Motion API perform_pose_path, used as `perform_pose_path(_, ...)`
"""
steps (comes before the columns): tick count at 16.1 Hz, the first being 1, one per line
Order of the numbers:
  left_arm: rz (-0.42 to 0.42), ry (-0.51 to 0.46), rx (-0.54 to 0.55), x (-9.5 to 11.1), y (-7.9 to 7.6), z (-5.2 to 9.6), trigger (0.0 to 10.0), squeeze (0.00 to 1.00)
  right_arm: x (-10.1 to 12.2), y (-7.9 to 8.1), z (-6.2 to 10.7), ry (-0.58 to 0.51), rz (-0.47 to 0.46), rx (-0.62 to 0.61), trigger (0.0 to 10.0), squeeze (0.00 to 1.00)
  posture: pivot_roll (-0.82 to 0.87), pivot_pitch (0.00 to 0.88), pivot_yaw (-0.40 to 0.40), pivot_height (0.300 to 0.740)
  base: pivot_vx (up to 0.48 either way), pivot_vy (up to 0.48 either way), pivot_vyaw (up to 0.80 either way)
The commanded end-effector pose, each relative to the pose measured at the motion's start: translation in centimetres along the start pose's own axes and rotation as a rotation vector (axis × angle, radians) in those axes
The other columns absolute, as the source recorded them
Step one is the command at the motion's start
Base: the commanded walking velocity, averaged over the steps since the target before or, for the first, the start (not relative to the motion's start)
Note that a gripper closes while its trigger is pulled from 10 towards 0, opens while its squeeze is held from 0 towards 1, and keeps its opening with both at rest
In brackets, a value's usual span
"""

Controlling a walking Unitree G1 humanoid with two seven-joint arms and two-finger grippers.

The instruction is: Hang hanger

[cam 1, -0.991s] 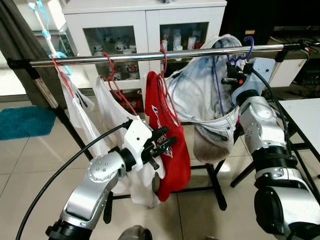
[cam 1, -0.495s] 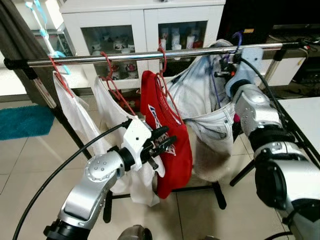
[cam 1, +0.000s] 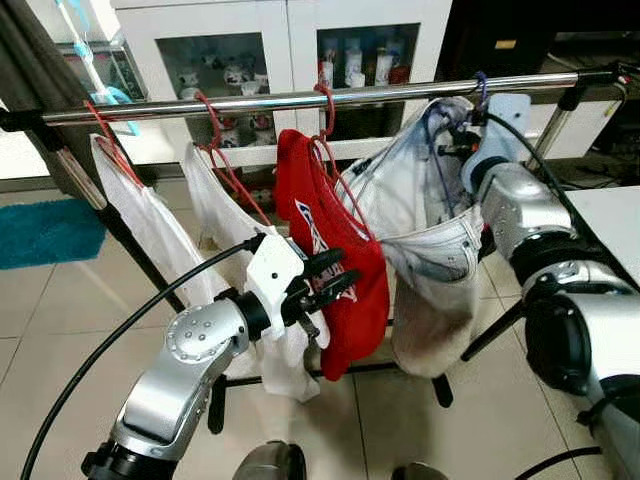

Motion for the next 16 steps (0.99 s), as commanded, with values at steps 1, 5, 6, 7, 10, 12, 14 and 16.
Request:
perform_pose_path(1, -0.004, 0.0, -0.014, 0.2, -0.2, 0.2, 10.0, 0.0, 1.0, 0.0, -0.1, -0.021, 0.007, -0.005, 10.0, 0.0, 0.07, 0.139, 0.07, 0.74, 0.0, 0.0, 0.0)
perform_pose_path(5, 0.0, -0.011, -0.009, 0.5, -0.2, 0.1, 10.0, 0.0, 0.6, -0.8, 0.2, -0.036, -0.004, 0.009, 10.0, 1.0, 0.07, 0.127, 0.064, 0.74, 0.0, 0.0, 0.0)
perform_pose_path(6, 0.001, -0.026, -0.003, 0.7, -0.1, 0.1, 10.0, 0.0, 1.1, -0.9, 0.3, -0.067, -0.007, 0.021, 10.0, 1.0, 0.07, 0.127, 0.064, 0.74, 0.0, 0.0, 0.0)
perform_pose_path(7, 0.008, -0.057, 0.013, 1.3, 0.2, -0.1, 10.0, 0.0, 2.0, -0.9, 0.5, -0.124, -0.001, 0.05, 10.0, 1.0, 0.07, 0.111, 0.061, 0.74, 0.0, 0.0, 0.0)
perform_pose_path(10, 0.03, -0.089, 0.093, 1.7, 1.8, -0.3, 10.0, 0.0, 3.1, -0.9, 1.9, -0.235, -0.002, 0.132, 10.0, 1.0, 0.06, 0.077, 0.075, 0.74, 0.0, 0.0, 0.0)
perform_pose_path(12, 0.017, -0.065, 0.173, 1.3, 3.2, -0.3, 10.0, 0.0, 2.7, -0.7, 4.3, -0.275, -0.006, 0.176, 10.0, 1.0, 0.05, 0.058, 0.091, 0.74, 0.0, 0.0, 0.0)
perform_pose_path(14, 0.039, -0.013, 0.226, 0.4, 4.3, -0.2, 10.0, 0.0, 2.1, 0.0, 7.1, -0.297, -0.031, 0.204, 10.0, 0.6, 0.04, 0.041, 0.11, 0.74, 0.0, 0.0, 0.0)
perform_pose_path(16, 0.074, 0.053, 0.327, -0.7, 5.5, 0.3, 10.0, 0.0, 1.3, 0.7, 10.2, -0.3, -0.088, 0.207, 10.0, 0.0, 0.02, 0.024, 0.12, 0.74, 0.0, 0.0, 0.0)
Point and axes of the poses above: a point about 5 cm out from each wrist's last joint towards the gripper, its own z axis pointing back from the gripper into the wrist, its own x axis along the axis of the wrist's last joint, y = z × x, the point moved 5 cm from there along -z, pointing out of the wrist towards the gripper, and after that the axes turned 13 degrees about -z, right-handed, at the moved point
